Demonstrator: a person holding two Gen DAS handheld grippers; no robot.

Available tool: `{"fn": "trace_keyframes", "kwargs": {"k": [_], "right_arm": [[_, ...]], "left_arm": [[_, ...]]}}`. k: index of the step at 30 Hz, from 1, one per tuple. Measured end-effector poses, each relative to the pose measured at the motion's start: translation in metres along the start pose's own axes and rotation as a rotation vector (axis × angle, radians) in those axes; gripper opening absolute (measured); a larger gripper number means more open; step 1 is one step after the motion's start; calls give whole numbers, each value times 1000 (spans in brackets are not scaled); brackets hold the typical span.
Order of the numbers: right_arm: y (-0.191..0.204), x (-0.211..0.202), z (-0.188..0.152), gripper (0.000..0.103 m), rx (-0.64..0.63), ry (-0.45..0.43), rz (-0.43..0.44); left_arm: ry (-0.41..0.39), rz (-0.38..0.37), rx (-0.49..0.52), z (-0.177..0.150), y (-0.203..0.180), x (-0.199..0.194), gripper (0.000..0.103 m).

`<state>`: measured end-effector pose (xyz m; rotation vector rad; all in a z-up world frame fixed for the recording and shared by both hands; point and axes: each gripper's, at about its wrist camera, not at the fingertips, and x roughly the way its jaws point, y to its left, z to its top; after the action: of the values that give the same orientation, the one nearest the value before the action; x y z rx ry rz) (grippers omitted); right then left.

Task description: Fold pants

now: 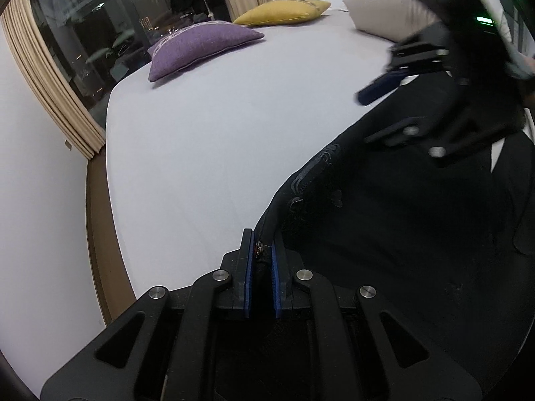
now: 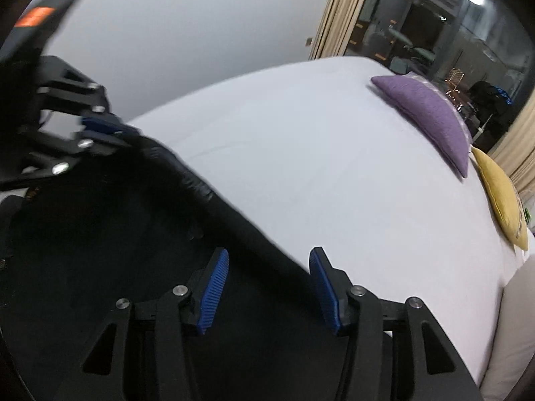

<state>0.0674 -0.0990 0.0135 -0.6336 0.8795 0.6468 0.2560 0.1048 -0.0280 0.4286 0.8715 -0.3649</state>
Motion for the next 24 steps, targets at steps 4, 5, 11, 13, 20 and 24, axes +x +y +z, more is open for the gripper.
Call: {"fn": "trace_keyframes", "kwargs": {"k": [4,5,11,13,20,24], "right_arm": [[-1,19,11,35,12,40,46],[0,24,12,23,19,55,68],[-14,17,9,9,159,25,138],[-16,10,6,8,179,4,147],[42,-25,-10,5,-147,7,62],[84,-33,-34,5,-458,47,-85]], "left_arm": [[-16,-15,-31,7,-21,2,8],[-18,-19,-32,8,-18,5,8],[-44,-29,-53,11,-41,-3,8],[-55,-31,-55,8,-45,-8,8],[-90,-46,37,-6,-66,-34,8],[-95,-54,156,-29,-101,-53,8]]}}
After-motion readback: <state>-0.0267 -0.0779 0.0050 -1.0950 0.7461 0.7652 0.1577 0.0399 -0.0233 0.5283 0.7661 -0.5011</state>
